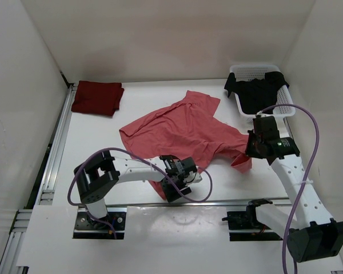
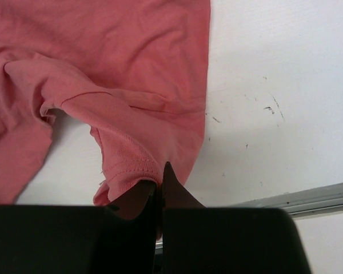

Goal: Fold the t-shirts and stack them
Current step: Flatten out the tshirt

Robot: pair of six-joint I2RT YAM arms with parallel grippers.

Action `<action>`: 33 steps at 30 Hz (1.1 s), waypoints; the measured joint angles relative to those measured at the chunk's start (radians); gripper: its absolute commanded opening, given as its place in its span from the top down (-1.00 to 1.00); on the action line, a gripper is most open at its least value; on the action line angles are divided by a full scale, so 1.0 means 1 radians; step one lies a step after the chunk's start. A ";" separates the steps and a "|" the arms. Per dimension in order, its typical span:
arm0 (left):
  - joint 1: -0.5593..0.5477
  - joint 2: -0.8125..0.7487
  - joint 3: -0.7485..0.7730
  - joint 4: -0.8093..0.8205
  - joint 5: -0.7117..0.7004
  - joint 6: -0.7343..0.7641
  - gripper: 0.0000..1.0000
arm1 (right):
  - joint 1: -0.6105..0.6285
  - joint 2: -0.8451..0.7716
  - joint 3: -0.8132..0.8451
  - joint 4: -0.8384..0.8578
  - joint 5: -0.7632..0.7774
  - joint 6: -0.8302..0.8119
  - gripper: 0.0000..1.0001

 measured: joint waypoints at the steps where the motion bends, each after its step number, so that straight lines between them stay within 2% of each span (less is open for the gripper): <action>1: 0.001 0.000 -0.005 0.000 -0.005 0.002 -0.39 | 0.000 -0.010 -0.004 -0.002 0.000 0.000 1.00; 2: 0.002 -0.004 -0.015 0.010 -0.013 0.005 -0.34 | 0.000 -0.019 -0.006 -0.002 0.000 0.000 1.00; 6: 0.009 -0.044 -0.068 0.037 -0.035 0.008 0.25 | 0.000 -0.047 -0.016 -0.001 -0.001 0.000 1.00; 7: 0.013 -0.050 -0.076 0.037 -0.036 0.006 0.79 | 0.000 -0.050 -0.018 -0.002 -0.002 0.000 1.00; 14: 0.097 -0.064 -0.086 0.032 -0.079 0.005 0.79 | 0.000 0.012 -0.025 0.021 -0.051 -0.001 1.00; 16: 0.174 -0.064 -0.081 0.029 -0.130 0.006 0.79 | 0.000 0.089 -0.004 0.036 -0.063 -0.004 1.00; 18: 0.319 -0.051 -0.011 -0.011 -0.180 0.008 0.79 | 0.000 0.240 0.111 0.020 -0.067 -0.013 1.00; 20: 0.481 0.000 0.156 -0.032 -0.245 0.008 0.79 | 0.001 0.444 0.367 0.006 -0.058 -0.028 1.00; 23: 0.683 0.142 0.566 -0.037 -0.327 0.006 0.79 | 0.013 0.690 0.806 0.019 -0.017 -0.056 1.00; 26: 0.808 0.213 0.903 0.003 -0.411 0.005 0.79 | 0.039 0.780 1.078 0.087 0.011 -0.094 1.00; 29: 0.834 0.160 1.000 0.013 -0.466 0.004 0.79 | 0.103 0.699 1.063 0.102 0.034 -0.138 1.00; 33: 0.777 -0.021 0.865 0.019 -0.502 0.005 0.79 | 0.249 0.526 0.846 0.111 0.100 -0.177 1.00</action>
